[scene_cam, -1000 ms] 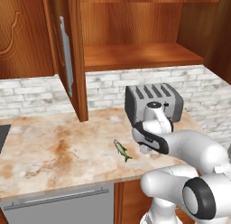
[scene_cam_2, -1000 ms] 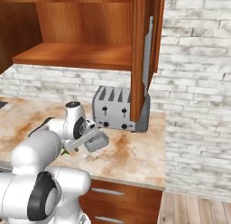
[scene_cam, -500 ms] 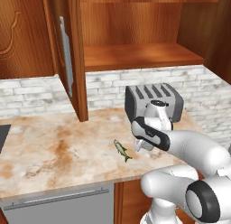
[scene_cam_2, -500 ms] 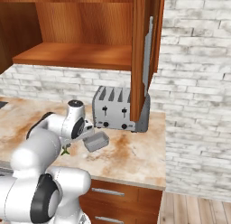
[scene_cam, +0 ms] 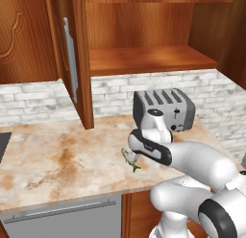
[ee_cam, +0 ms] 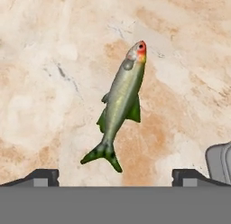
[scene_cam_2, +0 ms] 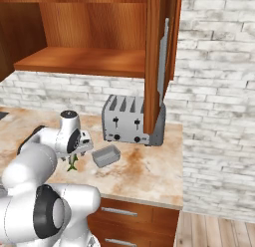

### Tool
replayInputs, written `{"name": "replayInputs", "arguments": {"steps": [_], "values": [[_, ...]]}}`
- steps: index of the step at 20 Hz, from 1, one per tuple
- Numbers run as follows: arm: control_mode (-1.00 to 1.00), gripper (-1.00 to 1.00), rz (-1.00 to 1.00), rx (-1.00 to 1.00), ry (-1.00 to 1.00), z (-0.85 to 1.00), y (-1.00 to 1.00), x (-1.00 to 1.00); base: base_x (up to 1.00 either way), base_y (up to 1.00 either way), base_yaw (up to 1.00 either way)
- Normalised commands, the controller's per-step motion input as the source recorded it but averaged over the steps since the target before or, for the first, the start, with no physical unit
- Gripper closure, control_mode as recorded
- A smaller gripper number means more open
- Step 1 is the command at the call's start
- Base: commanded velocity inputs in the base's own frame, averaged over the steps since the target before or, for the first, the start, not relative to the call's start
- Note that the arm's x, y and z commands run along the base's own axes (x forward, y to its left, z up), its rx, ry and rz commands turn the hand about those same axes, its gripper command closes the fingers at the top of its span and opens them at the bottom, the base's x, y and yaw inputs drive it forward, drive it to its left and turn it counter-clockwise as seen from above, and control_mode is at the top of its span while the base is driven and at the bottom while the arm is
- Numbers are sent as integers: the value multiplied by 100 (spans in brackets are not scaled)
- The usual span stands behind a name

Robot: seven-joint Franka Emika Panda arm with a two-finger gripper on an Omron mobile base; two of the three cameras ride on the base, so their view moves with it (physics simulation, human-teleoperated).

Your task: Retrieve the tupperware from the cabinet, then place the raw meat into the tupperware to avoid contamination.

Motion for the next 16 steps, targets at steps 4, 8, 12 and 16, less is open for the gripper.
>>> {"name": "replayInputs", "arguments": {"steps": [4, 8, 12, 16], "values": [[-100, -100, -10, -1, 0, 0, 35, 0, 0, 0, 0], [-100, -100, -9, -3, 0, -4, 17, 6, 0, 0, 0], [-100, -100, -8, -6, 0, -5, 8, 19, 0, 0, 0], [-100, -100, -8, -8, 0, -8, 1, 29, 0, 0, 0]]}}
